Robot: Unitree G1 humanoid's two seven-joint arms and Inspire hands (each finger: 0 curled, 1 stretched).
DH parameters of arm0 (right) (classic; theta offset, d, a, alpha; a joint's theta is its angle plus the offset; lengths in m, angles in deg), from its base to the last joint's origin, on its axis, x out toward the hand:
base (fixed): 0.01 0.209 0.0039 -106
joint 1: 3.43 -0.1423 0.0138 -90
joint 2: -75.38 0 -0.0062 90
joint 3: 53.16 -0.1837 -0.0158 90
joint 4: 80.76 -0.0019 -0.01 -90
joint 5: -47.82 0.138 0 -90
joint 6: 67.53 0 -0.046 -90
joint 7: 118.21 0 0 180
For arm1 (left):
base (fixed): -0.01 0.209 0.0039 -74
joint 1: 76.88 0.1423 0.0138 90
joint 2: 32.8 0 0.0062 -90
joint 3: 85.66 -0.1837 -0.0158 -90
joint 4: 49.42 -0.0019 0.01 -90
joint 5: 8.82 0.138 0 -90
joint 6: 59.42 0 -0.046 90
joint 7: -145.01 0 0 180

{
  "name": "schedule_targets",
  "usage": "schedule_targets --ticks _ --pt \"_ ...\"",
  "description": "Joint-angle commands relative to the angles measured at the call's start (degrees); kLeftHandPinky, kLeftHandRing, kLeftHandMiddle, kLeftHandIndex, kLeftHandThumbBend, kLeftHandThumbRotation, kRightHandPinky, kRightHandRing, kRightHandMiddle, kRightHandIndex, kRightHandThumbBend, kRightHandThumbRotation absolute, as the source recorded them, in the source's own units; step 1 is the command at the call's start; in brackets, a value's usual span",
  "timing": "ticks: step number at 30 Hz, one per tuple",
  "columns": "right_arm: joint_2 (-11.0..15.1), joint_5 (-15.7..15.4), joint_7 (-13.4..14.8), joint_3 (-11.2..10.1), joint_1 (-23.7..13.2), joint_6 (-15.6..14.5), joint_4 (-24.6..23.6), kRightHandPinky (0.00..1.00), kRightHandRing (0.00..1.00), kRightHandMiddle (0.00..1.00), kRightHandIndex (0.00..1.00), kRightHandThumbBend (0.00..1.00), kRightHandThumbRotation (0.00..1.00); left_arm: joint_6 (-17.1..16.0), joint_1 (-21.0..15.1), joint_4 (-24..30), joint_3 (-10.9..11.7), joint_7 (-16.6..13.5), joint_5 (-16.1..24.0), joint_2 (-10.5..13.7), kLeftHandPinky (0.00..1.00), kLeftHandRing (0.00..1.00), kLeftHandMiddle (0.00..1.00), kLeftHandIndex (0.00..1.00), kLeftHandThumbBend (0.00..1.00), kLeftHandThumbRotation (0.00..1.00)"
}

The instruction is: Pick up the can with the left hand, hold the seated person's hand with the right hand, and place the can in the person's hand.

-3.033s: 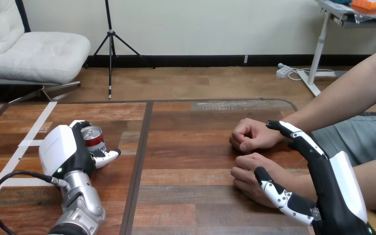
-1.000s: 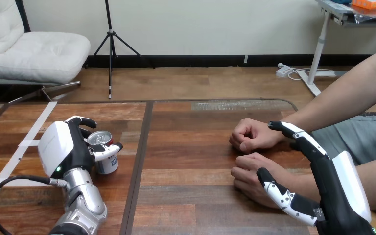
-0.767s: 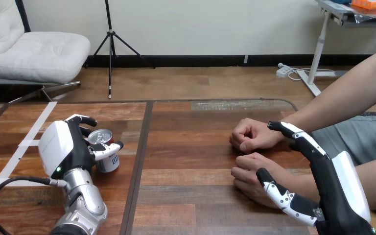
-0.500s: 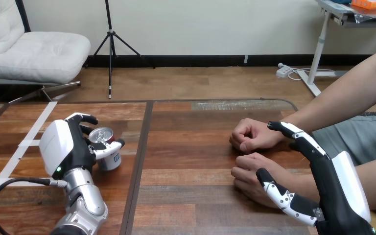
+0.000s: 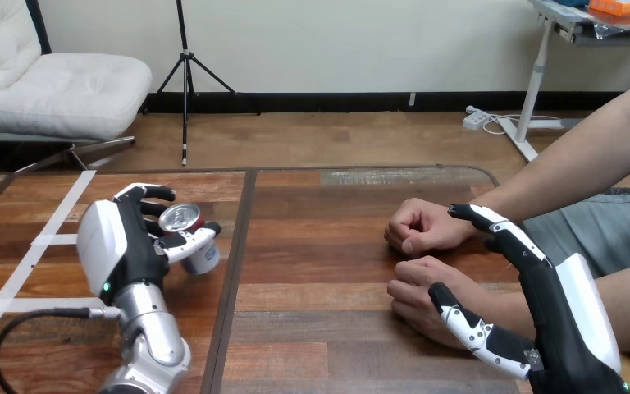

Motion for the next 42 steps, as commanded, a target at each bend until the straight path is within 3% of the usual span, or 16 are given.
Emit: schedule_targets --ticks 1,14,23,42 --pt "-0.3 -0.22 0.34 -0.12 -2.2 -0.27 -2.79 0.82 0.88 0.88 0.82 0.49 0.0 -3.4 -1.48 3.19 1.09 -0.06 -1.0 -0.77 0.43 0.44 0.48 0.56 0.71 0.0" --pt "0.12 -0.95 0.24 -0.22 -2.74 -0.51 -2.96 0.83 0.88 0.88 0.83 0.51 0.0 -7.58 -0.34 4.83 1.58 -0.1 -1.59 -1.67 0.4 0.43 0.48 0.57 0.72 0.0" --pt "1.55 -2.24 -1.57 -1.0 -3.06 -2.61 -4.23 0.84 0.9 0.9 0.85 0.55 0.0 -10.94 0.93 6.37 1.51 0.25 -1.83 -2.32 0.42 0.44 0.49 0.56 0.73 0.0" --pt "9.74 -12.15 -5.34 -3.91 -5.66 -6.7 -6.21 0.9 0.91 0.92 0.89 0.73 0.0 -15.47 4.13 9.85 0.99 1.54 -1.68 -3.63 0.45 0.44 0.48 0.56 0.74 0.0"
